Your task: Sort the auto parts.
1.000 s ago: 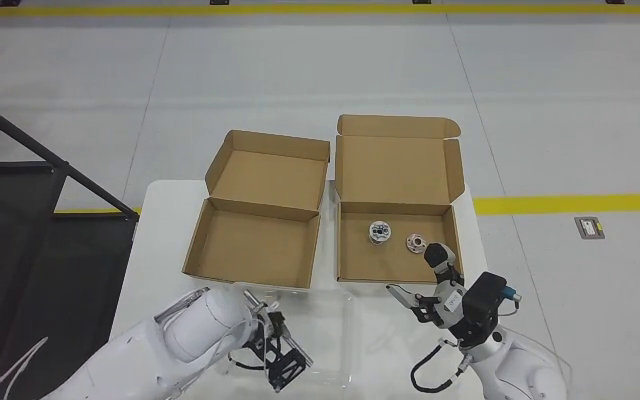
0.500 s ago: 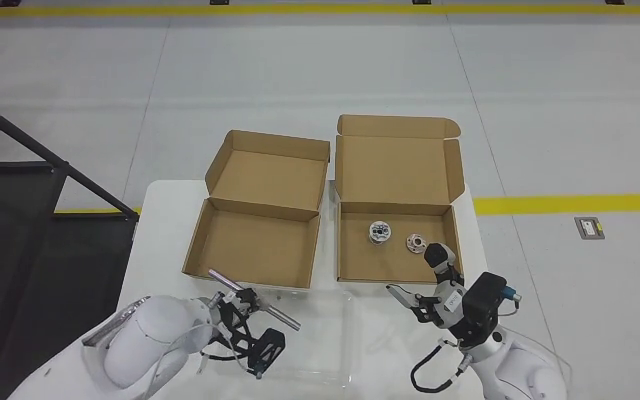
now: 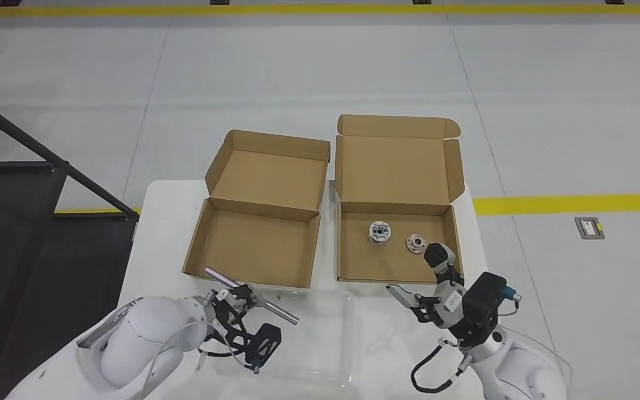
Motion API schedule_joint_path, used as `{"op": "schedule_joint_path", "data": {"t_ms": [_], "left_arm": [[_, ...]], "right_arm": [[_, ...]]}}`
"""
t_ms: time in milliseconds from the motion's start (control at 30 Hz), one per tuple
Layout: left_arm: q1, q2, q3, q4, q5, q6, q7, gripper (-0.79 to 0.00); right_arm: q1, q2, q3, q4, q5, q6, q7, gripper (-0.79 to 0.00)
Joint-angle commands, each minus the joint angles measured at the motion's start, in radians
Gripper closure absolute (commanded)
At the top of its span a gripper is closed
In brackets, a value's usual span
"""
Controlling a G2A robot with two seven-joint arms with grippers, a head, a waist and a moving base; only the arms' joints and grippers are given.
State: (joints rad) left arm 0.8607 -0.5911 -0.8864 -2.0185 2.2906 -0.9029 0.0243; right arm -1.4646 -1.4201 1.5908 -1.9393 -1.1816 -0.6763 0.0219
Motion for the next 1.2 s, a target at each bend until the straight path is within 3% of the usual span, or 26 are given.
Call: {"op": "schedule_joint_path", "data": {"t_ms": [0, 400, 633, 767, 933, 1167], "left_arm": [[-0.032, -0.008, 0.002, 0.023, 0.01, -0.005, 0.012, 0.0], [-0.228, -0.04, 0.022, 0.266, 0.104, 0.015, 0.204, 0.0], [-0.228, -0.04, 0.022, 0.266, 0.104, 0.015, 0.204, 0.0], [-0.244, -0.053, 0.033, 0.379, 0.052, 0.067, 0.294, 0.0], [-0.349, -0.103, 0.129, 0.562, 0.058, 0.092, 0.43, 0.0], [-0.495, -0.217, 0.296, 0.77, 0.059, 0.112, 0.499, 0.0]], "right_arm": [[0.0, 0.0, 0.0, 0.0, 0.0, 0.0, 0.0, -0.785], [0.0, 0.0, 0.0, 0.0, 0.0, 0.0, 0.0, -0.785], [0.0, 0.0, 0.0, 0.0, 0.0, 0.0, 0.0, -0.785], [0.0, 0.0, 0.0, 0.0, 0.0, 0.0, 0.0, -0.785], [0.0, 0.0, 0.0, 0.0, 0.0, 0.0, 0.0, -0.785], [0.0, 0.0, 0.0, 0.0, 0.0, 0.0, 0.0, -0.785]]}}
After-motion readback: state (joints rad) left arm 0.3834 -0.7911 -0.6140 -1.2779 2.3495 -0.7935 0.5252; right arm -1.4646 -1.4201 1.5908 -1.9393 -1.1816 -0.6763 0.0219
